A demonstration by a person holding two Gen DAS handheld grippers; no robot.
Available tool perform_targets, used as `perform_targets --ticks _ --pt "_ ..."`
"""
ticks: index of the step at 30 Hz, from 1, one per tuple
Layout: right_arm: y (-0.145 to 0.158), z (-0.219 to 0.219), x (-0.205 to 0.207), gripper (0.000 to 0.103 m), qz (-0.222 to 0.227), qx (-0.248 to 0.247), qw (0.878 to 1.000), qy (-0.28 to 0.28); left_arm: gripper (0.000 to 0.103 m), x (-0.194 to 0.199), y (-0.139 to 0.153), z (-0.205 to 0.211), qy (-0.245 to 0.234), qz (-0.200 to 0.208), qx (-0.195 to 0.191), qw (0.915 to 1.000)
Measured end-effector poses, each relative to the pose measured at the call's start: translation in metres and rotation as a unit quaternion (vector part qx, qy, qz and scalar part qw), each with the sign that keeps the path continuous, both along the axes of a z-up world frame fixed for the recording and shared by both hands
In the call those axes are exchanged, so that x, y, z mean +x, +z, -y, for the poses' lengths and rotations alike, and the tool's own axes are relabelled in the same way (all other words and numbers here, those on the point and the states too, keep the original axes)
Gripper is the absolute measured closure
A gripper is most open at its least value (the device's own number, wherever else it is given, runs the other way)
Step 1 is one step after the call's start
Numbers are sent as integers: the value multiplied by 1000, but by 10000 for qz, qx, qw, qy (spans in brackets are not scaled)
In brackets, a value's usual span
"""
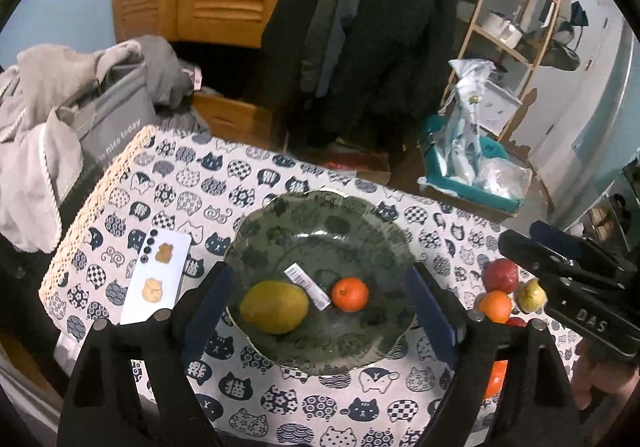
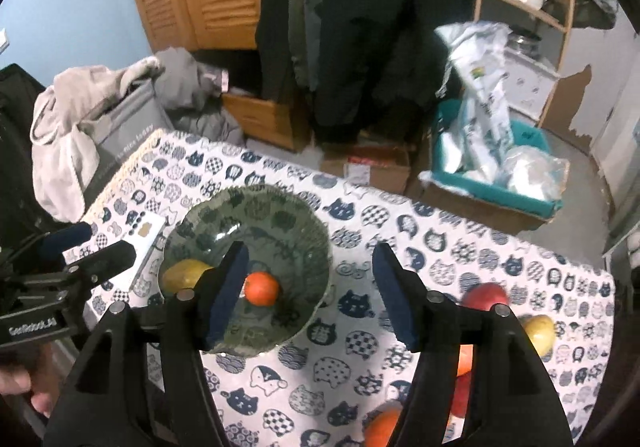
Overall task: Organize fruits
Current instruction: 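Withdraw both open tools from the bowl back toward the fruit cluster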
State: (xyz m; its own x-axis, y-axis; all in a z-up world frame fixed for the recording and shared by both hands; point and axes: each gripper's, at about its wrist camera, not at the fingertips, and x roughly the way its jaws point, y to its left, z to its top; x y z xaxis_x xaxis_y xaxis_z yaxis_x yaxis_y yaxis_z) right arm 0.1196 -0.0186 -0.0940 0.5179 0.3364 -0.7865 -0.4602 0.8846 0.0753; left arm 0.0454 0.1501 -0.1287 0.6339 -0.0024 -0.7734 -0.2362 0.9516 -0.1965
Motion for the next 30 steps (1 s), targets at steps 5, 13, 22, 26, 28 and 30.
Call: perform_targets --ticks 5,13,22,26,28,30 --pt "26 24 -16 30 325 97 9994 -73 9 -5 16 16 -123 219 5 9997" --pt "54 66 -40 29 706 193 9968 -307 8 -13 39 43 -398 466 33 9981" --pt "70 124 -62 28 972 241 9914 -843 2 -20 58 75 -665 759 210 9947" --pt "75 147 -72 28 1124 153 9876 -1087 2 -23 66 93 -848 858 229 9924" --pt "76 156 -75 27 1159 138 9860 -1192 1 -23 69 101 -940 895 257 9912" --pt "78 169 -79 27 1199 157 9839 -1318 1 -24 70 110 -1025 924 283 9900"
